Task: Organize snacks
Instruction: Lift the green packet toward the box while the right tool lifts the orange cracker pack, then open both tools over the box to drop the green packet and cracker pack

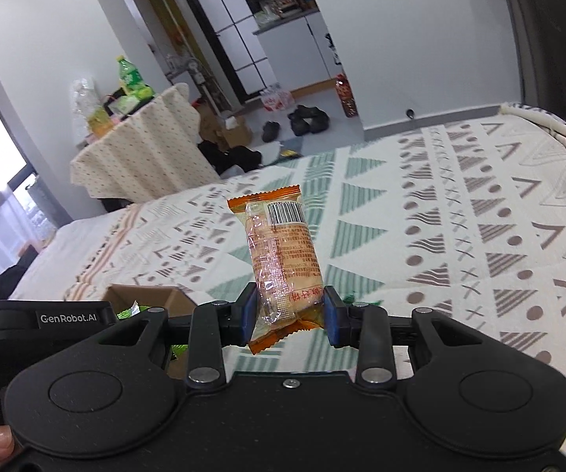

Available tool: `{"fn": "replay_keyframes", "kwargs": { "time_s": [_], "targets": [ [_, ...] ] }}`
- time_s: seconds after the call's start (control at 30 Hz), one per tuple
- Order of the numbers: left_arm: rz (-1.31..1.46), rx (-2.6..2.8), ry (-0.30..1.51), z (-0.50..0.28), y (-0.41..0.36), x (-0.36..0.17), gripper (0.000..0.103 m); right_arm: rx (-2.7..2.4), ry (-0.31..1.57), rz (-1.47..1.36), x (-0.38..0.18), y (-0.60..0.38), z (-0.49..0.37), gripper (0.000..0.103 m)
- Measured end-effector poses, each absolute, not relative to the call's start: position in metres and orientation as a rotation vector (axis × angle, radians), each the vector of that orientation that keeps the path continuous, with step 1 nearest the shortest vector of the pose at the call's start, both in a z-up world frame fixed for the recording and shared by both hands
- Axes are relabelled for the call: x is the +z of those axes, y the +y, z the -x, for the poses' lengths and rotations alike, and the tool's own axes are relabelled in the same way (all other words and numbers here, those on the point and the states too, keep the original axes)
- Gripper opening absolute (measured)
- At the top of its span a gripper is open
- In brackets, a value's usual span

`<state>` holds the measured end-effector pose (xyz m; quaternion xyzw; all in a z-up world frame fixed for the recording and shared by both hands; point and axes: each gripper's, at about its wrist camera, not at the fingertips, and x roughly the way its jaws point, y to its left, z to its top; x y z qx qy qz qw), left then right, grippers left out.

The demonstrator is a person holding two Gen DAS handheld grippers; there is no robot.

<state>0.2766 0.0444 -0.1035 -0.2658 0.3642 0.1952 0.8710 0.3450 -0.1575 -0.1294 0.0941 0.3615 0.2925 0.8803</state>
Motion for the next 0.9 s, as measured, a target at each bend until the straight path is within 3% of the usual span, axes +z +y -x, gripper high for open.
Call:
{"fn": "replay_keyframes", "kwargs": {
  "time_s": [0.47, 0.9],
  "targets": [
    [0.584, 0.504, 0.687, -0.233, 0.096, -0.075, 0.029, 0.717, 0.719, -0.178, -0.111, -0.117, -0.313, 0.033],
    [0.636, 0.541, 0.702, -0.217, 0.134, -0.088, 0.029, 0.766, 0.733, -0.134, -0.114, -0.081, -0.294, 0.033]
  ]
}}
